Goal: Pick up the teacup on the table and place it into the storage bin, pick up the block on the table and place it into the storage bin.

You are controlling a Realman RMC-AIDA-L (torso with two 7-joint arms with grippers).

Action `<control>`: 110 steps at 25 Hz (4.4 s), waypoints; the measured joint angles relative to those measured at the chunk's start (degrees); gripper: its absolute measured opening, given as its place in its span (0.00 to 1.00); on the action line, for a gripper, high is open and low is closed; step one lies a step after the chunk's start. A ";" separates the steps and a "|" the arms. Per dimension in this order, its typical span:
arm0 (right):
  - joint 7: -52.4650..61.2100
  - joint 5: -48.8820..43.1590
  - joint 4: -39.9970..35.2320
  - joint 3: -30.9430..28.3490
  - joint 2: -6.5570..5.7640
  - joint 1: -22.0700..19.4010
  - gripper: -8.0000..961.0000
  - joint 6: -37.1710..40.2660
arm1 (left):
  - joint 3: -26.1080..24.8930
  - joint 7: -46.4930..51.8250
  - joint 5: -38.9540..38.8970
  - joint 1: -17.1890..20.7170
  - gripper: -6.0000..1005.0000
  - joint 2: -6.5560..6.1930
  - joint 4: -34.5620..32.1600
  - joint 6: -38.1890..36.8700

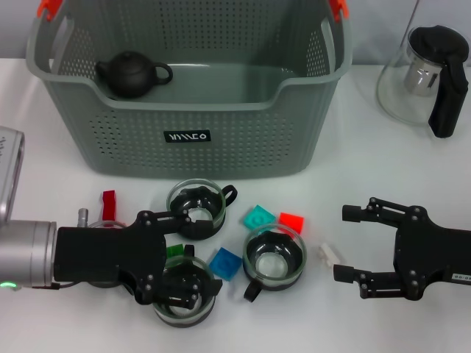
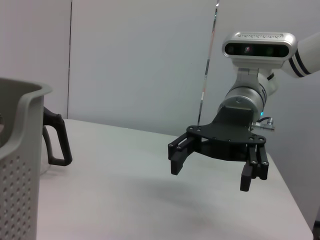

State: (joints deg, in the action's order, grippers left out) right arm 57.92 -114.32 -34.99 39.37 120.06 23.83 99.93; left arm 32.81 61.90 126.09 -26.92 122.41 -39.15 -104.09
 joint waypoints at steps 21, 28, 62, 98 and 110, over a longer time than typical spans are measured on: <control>10.64 0.33 -5.23 -0.72 -0.22 2.31 0.96 6.59 | -3.67 5.40 -0.17 -0.50 0.86 -0.68 -0.70 0.16; 23.14 -7.82 -13.68 2.90 -0.15 5.17 0.93 7.48 | -9.05 5.28 0.05 1.45 0.86 -0.82 -1.95 -0.53; 40.02 -18.81 -30.73 53.83 0.48 15.58 0.77 -14.46 | -16.20 3.94 -0.49 4.60 0.86 -0.77 -0.11 1.96; 44.76 -21.59 -26.66 60.91 0.60 16.17 0.39 -24.71 | -16.88 3.93 -0.58 4.60 0.86 -0.77 0.57 2.65; 46.81 -21.37 -30.69 60.46 0.48 15.48 0.08 -21.04 | -16.90 3.93 -0.58 4.84 0.86 -0.77 0.66 3.39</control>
State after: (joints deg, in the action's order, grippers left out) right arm 104.73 -135.69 -65.69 99.83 120.53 39.31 78.89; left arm 15.91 65.83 125.51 -22.09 121.64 -38.49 -100.70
